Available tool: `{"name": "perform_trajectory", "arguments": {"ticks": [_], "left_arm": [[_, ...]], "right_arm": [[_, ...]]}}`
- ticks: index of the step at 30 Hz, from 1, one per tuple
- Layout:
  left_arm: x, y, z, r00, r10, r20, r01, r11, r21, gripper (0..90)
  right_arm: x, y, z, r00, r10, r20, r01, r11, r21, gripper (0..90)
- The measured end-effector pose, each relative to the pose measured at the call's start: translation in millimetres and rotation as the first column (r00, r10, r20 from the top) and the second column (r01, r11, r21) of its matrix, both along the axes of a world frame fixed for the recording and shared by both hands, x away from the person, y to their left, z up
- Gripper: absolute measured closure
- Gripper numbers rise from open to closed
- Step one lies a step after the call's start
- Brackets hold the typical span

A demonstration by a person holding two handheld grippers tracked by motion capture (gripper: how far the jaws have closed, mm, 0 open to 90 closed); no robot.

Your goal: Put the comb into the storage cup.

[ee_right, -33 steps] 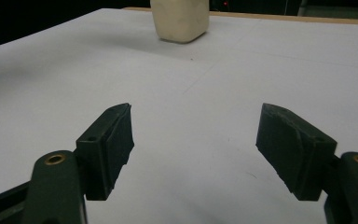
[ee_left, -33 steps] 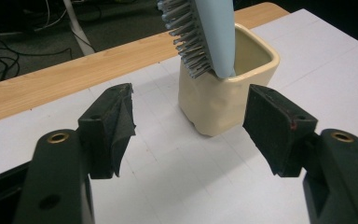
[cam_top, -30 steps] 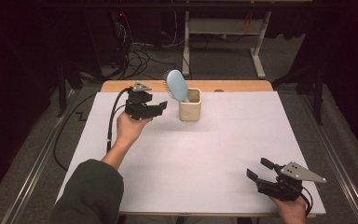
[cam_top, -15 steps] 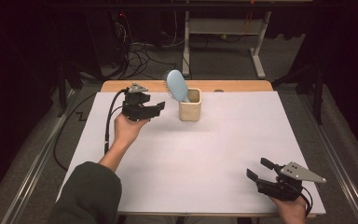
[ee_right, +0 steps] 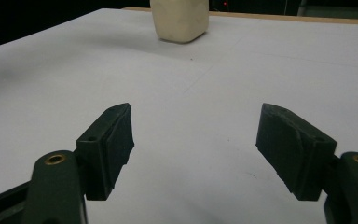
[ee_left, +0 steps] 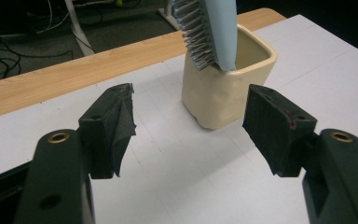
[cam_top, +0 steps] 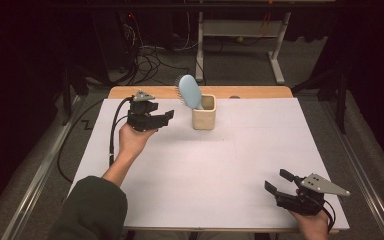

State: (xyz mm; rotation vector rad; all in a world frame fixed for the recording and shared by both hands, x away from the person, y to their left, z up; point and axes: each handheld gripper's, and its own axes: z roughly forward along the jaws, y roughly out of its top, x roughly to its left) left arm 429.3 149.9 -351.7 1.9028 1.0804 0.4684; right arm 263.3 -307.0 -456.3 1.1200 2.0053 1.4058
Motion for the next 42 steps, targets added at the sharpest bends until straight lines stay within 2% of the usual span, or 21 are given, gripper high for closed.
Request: {"name": "perform_trajectory", "arguments": {"ticks": [9,29,42], "left_arm": [[-3.0,6.0,0.9,1.0,0.004,0.002,-0.004,0.9999,-0.015,34.1],[-11.8,12.1,-1.2,0.9999,-0.003,0.01,0.003,1.0,-0.007,34.0],[-17.2,20.8,1.2,0.9998,0.005,0.017,-0.004,0.9999,-0.016,34.1]], "right_arm": [[-0.1,0.2,0.0,1.0,-0.001,-0.003,0.001,1.0,0.0,27.8],[0.1,0.0,-0.2,1.0,-0.003,-0.003,0.003,1.0,0.003,27.8],[0.3,-0.4,-0.5,1.0,-0.005,-0.004,0.005,1.0,0.004,27.8]]}}
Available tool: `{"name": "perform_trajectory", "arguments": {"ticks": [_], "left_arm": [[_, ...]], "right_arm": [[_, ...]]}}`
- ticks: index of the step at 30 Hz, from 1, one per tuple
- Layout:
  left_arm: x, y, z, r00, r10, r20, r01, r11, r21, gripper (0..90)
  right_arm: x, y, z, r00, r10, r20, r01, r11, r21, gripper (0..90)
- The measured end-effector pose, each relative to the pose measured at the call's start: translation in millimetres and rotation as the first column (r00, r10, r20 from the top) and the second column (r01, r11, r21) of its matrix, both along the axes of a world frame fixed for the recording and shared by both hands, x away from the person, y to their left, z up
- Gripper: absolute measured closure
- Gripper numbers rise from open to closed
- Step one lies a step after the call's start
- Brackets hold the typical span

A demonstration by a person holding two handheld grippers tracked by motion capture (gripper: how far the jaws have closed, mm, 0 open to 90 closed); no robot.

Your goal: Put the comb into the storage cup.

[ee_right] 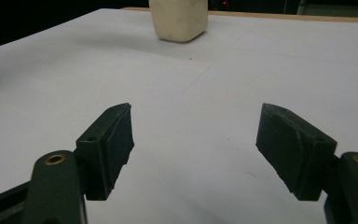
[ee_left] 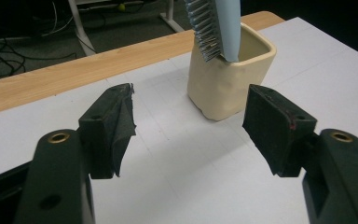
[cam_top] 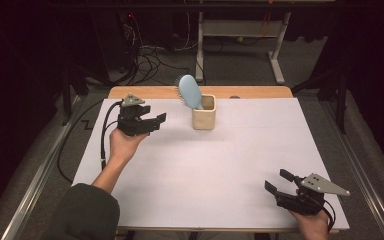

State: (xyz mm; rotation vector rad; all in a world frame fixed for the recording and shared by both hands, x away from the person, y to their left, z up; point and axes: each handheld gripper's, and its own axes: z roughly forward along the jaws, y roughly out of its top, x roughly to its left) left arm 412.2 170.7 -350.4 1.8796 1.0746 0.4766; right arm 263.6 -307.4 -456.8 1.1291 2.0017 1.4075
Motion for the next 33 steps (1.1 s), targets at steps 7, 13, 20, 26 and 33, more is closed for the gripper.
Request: {"name": "perform_trajectory", "arguments": {"ticks": [7,13,20,26,33], "left_arm": [[-3.2,2.9,0.5,1.0,-0.002,-0.002,0.002,1.0,0.001,33.9],[-7.1,4.0,1.9,0.9999,-0.009,0.005,0.009,1.0,0.001,33.8],[-12.5,6.6,0.7,0.9998,-0.015,0.01,0.015,0.9999,0.007,33.7],[-14.5,11.1,-0.6,0.9999,-0.007,0.01,0.007,1.0,0.003,33.6],[-19.3,16.3,-0.6,0.9999,-0.004,0.013,0.004,1.0,0.003,33.6]], "right_arm": [[-0.1,-0.2,0.0,1.0,-0.001,-0.003,0.001,1.0,0.003,27.7],[-0.1,-0.3,0.0,1.0,-0.001,-0.002,0.001,1.0,0.003,27.7],[0.0,-0.2,-0.1,1.0,-0.001,-0.003,0.001,1.0,0.004,27.7],[-0.1,0.0,-0.1,1.0,-0.001,-0.001,0.001,1.0,0.001,27.6],[0.0,0.1,-0.1,1.0,-0.001,-0.003,0.001,1.0,0.002,27.6]]}}
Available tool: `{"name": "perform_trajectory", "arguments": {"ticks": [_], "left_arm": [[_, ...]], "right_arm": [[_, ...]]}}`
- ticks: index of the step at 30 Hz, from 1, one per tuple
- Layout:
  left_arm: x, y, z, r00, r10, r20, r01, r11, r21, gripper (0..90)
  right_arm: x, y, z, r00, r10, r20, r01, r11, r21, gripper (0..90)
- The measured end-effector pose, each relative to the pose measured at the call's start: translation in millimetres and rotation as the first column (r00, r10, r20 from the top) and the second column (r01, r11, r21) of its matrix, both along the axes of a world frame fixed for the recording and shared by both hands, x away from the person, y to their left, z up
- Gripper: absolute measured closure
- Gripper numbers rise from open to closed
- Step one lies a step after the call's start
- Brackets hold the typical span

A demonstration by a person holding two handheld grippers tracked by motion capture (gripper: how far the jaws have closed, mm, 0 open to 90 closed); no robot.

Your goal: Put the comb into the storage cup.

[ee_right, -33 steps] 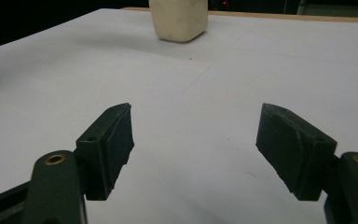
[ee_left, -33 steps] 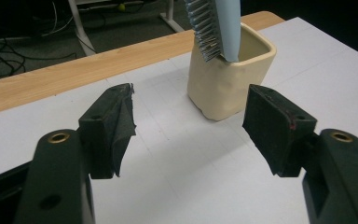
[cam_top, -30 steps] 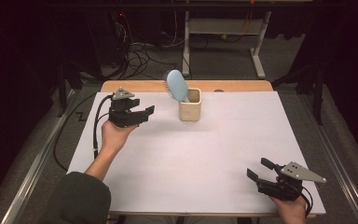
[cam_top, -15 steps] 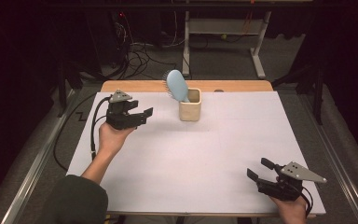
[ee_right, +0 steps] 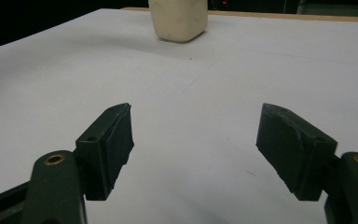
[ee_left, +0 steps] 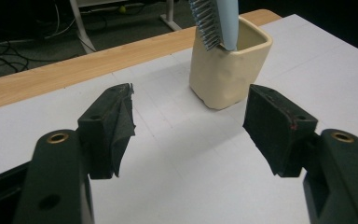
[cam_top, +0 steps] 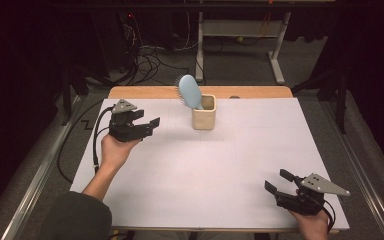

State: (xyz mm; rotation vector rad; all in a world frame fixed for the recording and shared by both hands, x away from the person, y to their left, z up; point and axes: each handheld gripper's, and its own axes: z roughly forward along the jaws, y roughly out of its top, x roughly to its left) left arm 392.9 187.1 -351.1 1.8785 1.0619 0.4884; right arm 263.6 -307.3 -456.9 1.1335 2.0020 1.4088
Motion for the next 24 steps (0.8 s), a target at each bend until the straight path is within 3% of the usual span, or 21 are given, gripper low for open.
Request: {"name": "perform_trajectory", "arguments": {"ticks": [24], "left_arm": [[-14.7,10.9,-3.3,1.0,-0.001,0.005,0.001,0.9999,-0.012,33.1]], "right_arm": [[0.0,0.3,-0.1,1.0,-0.002,-0.002,0.002,1.0,0.0,27.5]]}}
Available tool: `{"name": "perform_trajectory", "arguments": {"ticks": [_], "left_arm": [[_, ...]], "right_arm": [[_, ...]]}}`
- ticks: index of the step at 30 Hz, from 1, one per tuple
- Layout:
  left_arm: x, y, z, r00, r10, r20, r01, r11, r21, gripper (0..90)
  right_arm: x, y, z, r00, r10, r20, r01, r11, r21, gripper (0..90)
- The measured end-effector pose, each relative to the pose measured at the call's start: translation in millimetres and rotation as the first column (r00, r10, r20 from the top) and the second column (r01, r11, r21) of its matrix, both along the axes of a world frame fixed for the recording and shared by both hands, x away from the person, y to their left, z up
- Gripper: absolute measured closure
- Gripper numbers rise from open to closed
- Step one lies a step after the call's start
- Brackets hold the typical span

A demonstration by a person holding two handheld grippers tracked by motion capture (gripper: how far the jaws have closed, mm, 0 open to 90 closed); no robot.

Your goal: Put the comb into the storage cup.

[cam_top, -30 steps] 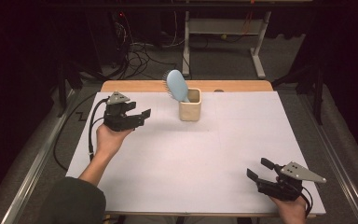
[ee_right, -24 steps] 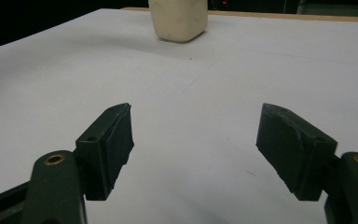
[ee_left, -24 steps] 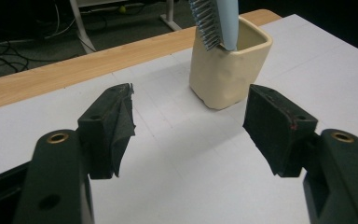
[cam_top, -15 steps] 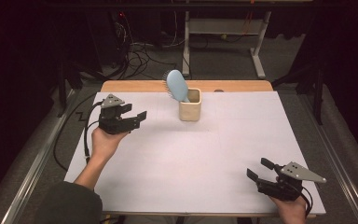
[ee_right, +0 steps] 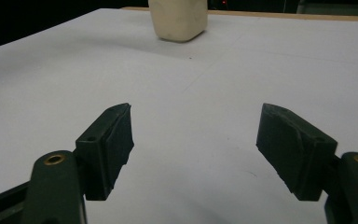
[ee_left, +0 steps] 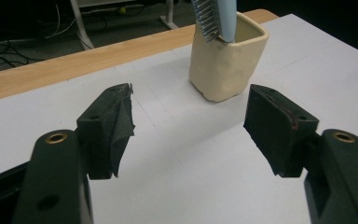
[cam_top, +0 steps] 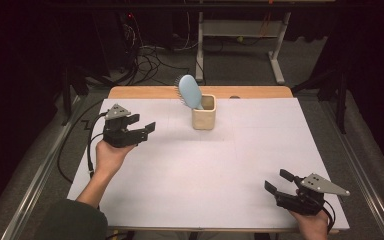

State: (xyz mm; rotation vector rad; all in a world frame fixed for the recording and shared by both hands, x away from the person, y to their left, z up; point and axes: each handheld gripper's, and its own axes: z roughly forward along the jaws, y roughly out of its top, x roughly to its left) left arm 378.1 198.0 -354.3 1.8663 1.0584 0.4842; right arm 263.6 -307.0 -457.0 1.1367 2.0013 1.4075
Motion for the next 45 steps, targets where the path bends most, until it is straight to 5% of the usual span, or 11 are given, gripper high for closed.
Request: {"name": "perform_trajectory", "arguments": {"ticks": [45], "left_arm": [[-29.3,27.7,-10.7,0.9992,0.032,0.025,-0.032,0.9991,-0.027,32.8]], "right_arm": [[0.2,0.4,-0.3,1.0,-0.002,-0.004,0.002,1.0,-0.003,27.4]]}}
